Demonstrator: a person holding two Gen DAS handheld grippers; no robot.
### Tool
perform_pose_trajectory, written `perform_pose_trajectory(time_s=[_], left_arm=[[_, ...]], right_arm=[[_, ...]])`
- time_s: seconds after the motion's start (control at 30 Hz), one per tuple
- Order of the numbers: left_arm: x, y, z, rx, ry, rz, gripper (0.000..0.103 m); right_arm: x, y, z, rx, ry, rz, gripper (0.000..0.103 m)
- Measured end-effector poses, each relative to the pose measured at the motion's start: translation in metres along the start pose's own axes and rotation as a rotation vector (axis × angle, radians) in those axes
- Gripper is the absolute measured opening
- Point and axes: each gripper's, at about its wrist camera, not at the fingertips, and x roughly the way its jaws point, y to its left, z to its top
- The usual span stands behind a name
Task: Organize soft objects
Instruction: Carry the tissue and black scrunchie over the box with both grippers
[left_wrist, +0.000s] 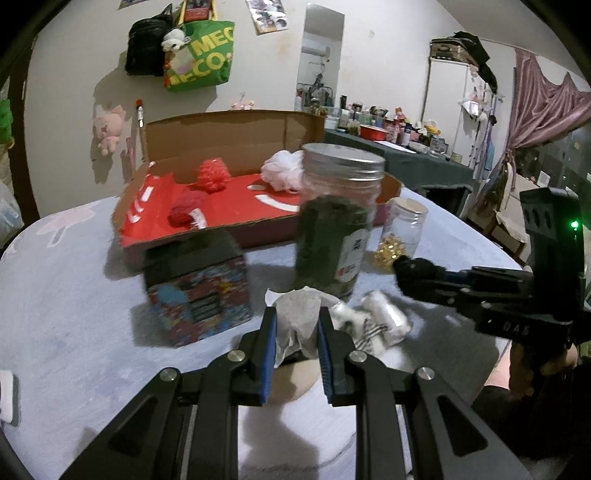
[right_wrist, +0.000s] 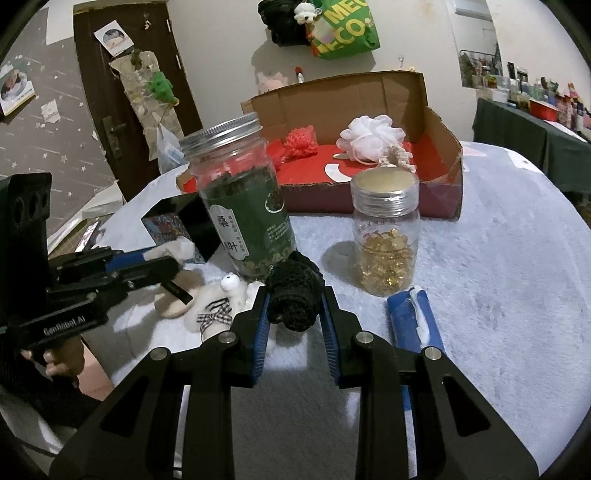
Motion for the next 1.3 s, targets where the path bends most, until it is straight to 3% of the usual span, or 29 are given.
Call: perform_pose_trajectory(time_s=[0.23,0.6,0.9,1.3], left_arm=[[-0.017,0.029,-0.012,-0.056,0.034,0.031,0.022],[-0.026,0.082,-0.017,-0.08,0.041,0.177,0.022],[-0.015,0.108,-0.001,-0.004,0.024,0.168,0.022],[0.007,0.12,0.024,0.075,0.035,0.155,0.022]], right_arm=[[-0.008,-0.016,-0.003,0.04,0.02,0.008,0.025],[-0.027,-0.05,0.001,0.078,0.025,-0.051,0.025],[-0.027,-0.086,0.012,0.08,0.034,-0.059,0.025],[-0.002,-0.096,0.041,-0.003,0.077,-0.043,0.025]])
